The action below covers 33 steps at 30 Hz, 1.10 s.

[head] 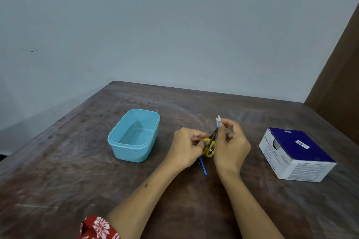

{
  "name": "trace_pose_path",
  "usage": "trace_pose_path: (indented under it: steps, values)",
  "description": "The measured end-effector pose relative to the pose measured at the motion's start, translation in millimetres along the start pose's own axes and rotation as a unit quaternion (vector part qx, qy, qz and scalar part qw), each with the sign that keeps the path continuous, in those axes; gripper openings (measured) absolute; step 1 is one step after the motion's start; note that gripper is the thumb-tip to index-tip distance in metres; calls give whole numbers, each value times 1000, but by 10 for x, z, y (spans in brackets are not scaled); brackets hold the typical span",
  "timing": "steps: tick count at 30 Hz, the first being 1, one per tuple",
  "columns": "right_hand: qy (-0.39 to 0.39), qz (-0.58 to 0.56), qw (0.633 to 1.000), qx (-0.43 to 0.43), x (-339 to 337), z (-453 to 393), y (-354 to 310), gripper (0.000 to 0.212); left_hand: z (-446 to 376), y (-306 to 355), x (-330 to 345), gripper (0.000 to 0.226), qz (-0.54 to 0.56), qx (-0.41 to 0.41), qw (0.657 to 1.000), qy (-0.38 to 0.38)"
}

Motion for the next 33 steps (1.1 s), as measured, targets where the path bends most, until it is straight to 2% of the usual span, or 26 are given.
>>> trace_pose_path:
  steps: [6,11,16,19,25,30,33]
  values:
    - [-87,93,984,-122,229,121,-248,11,-41,-67,-171,22,102,-14,992,72]
    - [-96,140,969,-181,285,162,-339,12,-45,-210,-198,19,176,-58,976,111]
    - [-108,168,951,-237,345,258,-458,3,-27,-264,-266,21,243,-75,956,148]
    - [-127,174,948,-234,391,286,-433,2,-29,-279,-303,18,236,-75,956,160]
    - [-72,155,963,-208,235,172,-413,4,-32,-208,-166,18,225,-66,966,109]
    - [-84,129,985,-81,213,104,-151,6,-42,-214,-221,18,231,-54,964,118]
    - [-78,140,978,-137,215,117,-251,8,-51,-210,-208,17,226,-55,966,109]
Point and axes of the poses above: each hand's wrist, its own z-axis away from the middle knuckle, its own x-axis out of the palm, y = z × x, the point moved 10 cm from there along -z, towards the middle knuckle, and after that the axes turned 2 degrees about x, right-handed, at the moved point
